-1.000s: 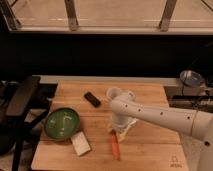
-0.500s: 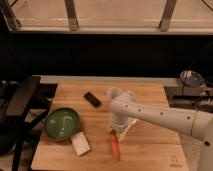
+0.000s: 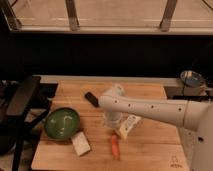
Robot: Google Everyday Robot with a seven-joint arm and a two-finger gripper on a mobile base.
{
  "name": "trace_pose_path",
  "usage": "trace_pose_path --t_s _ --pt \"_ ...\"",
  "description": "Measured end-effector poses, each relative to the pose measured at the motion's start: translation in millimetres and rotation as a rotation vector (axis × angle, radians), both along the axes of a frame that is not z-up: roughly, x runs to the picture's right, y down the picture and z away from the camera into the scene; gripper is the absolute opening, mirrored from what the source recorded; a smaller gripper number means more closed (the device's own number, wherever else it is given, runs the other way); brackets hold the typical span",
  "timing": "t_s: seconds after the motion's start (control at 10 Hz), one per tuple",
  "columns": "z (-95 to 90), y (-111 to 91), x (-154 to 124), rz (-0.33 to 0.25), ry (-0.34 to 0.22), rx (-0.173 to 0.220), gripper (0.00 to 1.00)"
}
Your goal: Place the pepper in the ceramic bowl
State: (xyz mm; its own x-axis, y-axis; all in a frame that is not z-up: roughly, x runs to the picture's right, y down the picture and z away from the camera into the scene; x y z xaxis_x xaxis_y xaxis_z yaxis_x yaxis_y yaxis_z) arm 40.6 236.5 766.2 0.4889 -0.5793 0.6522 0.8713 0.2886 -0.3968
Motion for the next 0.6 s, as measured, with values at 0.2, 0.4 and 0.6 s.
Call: trace_pose_path --t_s 0.2,0.4,0.6 --pt "-2.0 7.5 0.9 -0.027 -0.041 -0.028 0.80" --pt "0.7 18.5 7.8 -0.002 -0.069 -0.073 0.80" --pt "0.5 29.0 10.8 0.020 -0.087 -0.102 0.80"
